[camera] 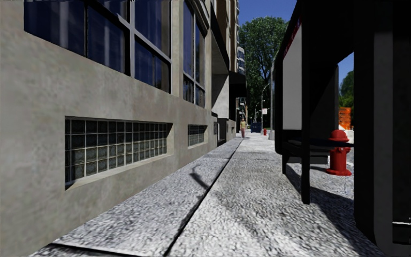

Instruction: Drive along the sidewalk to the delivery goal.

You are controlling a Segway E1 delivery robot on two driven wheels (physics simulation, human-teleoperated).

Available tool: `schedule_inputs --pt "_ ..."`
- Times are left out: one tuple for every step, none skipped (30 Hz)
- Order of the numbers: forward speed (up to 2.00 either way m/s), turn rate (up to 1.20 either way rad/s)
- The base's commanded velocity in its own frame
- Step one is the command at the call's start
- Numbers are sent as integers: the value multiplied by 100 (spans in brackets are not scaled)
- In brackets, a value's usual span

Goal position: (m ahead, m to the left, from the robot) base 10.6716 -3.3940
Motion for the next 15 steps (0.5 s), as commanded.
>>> schedule_inputs --pt "200 -1" --pt "200 -16" --pt "200 -21" --pt "200 -22" --pt "200 -22" --pt "200 -22" --pt "200 -22" --pt "200 -22" --pt "200 -22" --pt "200 -22" --pt "200 -22" --pt "200 -22" --pt "200 -22" --pt "200 -22" --pt "200 -22"
